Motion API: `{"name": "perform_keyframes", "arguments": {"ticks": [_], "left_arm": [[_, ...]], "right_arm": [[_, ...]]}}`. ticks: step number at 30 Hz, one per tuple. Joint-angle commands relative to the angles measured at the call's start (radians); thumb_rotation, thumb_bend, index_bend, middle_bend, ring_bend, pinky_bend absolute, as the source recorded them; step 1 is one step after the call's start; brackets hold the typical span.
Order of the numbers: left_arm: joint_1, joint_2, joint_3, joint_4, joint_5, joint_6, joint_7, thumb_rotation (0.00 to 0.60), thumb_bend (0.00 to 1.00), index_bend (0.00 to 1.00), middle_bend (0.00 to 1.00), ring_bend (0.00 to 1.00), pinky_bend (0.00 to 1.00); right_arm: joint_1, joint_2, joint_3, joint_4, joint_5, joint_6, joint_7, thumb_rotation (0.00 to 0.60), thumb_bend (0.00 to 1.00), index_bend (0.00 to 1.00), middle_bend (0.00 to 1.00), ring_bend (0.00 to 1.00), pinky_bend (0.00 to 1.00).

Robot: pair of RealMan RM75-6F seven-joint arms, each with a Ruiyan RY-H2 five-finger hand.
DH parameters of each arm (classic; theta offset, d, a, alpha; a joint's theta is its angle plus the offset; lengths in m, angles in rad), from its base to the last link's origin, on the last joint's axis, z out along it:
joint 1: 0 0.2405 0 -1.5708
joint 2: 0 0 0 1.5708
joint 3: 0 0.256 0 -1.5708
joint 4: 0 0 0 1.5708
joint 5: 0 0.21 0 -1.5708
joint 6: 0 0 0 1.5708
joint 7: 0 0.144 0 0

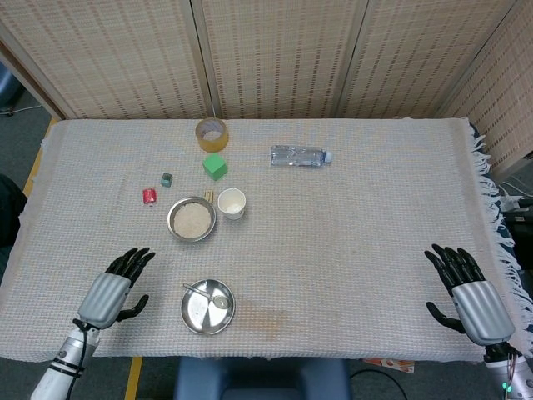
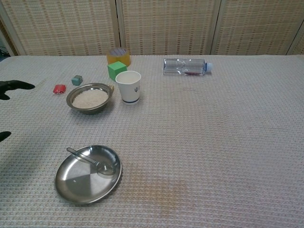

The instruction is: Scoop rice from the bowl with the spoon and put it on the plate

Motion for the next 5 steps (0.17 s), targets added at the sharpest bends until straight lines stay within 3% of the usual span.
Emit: {"name": "perform_keyframes", "arguments": {"ticks": [1, 5], "left_arm": [[0.151, 0.138, 0.022, 0.135, 0.09, 0.16, -0.33, 0.6, 0.37, 0.0, 0.0, 0.0, 0.11], [0.187, 0.088, -0.025, 0.175, 0.099, 0.224, -0.204, 0.6, 0.38, 0.0, 0.0, 0.0, 0.11]], "right_arm": [[0.005, -0.011, 0.003, 0.003, 0.011, -0.016, -0.02, 0.6, 0.2, 0.0, 0.0, 0.0, 0.0], [0.004, -0.01, -0.004, -0.009, 0.008, -0.022, -0.039, 0.6, 0.2, 0.0, 0.0, 0.0, 0.0]]}}
